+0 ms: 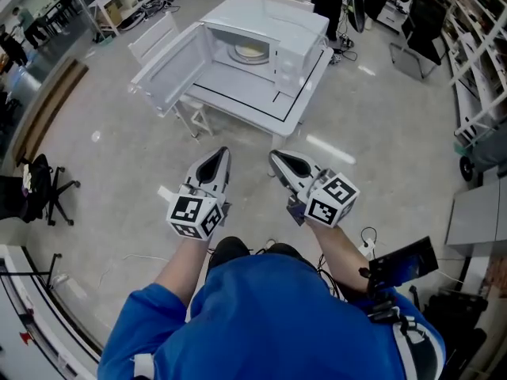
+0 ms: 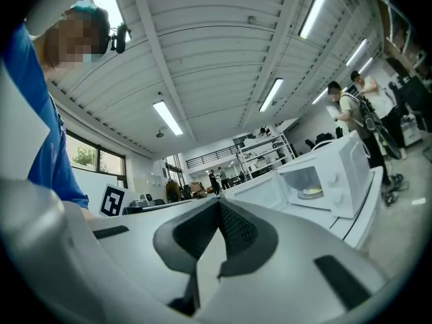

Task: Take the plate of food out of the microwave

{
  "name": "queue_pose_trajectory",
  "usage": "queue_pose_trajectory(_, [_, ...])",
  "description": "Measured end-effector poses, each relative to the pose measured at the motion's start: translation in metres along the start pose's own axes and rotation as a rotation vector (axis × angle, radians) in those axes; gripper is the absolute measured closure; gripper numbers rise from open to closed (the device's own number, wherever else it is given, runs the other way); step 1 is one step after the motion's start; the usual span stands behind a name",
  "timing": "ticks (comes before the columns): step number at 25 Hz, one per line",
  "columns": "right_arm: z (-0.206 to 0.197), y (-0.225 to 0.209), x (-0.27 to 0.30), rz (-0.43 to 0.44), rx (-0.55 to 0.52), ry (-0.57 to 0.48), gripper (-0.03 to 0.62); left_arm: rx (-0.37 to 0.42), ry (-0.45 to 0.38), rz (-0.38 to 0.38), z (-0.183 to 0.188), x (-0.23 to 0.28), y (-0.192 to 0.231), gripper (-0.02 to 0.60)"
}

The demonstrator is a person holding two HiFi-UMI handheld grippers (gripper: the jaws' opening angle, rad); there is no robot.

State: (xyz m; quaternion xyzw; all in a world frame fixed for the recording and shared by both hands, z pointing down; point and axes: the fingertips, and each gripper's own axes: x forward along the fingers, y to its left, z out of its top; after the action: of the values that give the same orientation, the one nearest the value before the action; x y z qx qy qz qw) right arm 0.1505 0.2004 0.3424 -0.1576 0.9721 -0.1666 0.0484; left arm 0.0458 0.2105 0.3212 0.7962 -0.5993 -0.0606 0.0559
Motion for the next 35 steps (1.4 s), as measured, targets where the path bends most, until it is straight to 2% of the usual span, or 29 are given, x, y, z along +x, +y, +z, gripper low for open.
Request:
queue_pose_trajectory(4, [0.003,-0.022,0.016,0.0,0.006,0.006,0.603,0.006,0.009,0.004,-0.002,0.031,0.018,0.574])
queue_pose_trajectory(9, [0.002,-0.052,0.046,-0.03,0.011,0.019,0.603,-0.001,0.023,-0.028,-0.007,0.076,0.049,0.574])
queue_pose_trajectory(19, [0.003,-0.114,0.132,-0.157,0.037,0.036,0.603,-0.028,0.092,-0.13,-0.018,0.16,0.138,0.574])
queue_pose_trajectory(27, [-0.01,-0.148,0.191,-0.266,0.039,0.053,0.603,-0.05,0.143,-0.218,-0.035,0.2,0.192,0.575])
queue_pose_trajectory(35, [-0.017,-0.184,0.221,-0.321,0.078,0.085,0.603,-0.083,0.192,-0.219,-0.057,0.24,0.219,0.575])
